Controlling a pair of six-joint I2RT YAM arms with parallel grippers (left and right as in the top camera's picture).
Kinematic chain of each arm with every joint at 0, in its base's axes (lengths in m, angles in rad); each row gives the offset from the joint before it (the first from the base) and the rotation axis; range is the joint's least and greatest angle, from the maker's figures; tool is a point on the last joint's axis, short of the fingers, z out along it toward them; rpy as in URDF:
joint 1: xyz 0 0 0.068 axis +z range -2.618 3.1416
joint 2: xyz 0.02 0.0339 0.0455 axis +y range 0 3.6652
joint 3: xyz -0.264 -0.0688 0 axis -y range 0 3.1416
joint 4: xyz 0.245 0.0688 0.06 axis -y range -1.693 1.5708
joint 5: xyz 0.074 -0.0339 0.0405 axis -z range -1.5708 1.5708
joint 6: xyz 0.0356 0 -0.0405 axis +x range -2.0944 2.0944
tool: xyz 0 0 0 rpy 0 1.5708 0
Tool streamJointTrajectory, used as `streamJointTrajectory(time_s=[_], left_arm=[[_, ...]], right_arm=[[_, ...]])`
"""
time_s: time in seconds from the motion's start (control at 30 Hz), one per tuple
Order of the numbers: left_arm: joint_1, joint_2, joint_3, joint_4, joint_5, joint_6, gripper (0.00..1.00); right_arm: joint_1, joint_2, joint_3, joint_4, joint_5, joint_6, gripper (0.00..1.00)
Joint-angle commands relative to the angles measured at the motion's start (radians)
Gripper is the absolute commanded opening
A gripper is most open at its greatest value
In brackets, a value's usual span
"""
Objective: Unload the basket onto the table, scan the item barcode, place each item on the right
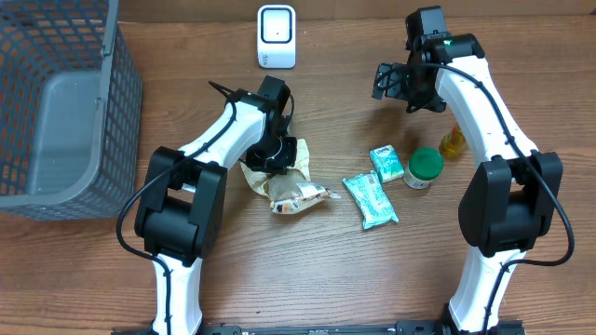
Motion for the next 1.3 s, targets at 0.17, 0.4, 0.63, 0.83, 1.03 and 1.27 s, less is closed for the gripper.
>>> streamJointTrajectory(time_s=[0.17,0.4,0.63,0.83,1.03,1.27], left_arm=[[-0.005,0.028,0.195,-0.153,0.015,0.045,0.04],[-0.002,-0.068,0.249,-0.189,-0.017,0.034,0.04],[0.000,-0.253,0.249,-0.210,-0.191,-0.041,0.04],[0.000,-0.401,0.249,-0.215,-0.357,-0.104,0.04],[0.000,-0.477,0.249,-0.214,-0.460,-0.122,0.04],[0.002,-0.462,0.248,-0.237,-0.499,-0.121,0.17]], right_arm=[[0.003,-0.027,0.015,0.004,0.013,-0.007,1.00],[0.003,-0.027,0.015,0.004,0.013,-0.007,1.00],[0.003,-0.027,0.015,0.004,0.013,-0.007,1.00],[0.003,-0.027,0.015,0.004,0.013,-0.007,1.00],[0.003,-0.027,0.015,0.004,0.013,-0.007,1.00],[0.003,-0.027,0.015,0.004,0.013,-0.007,1.00]])
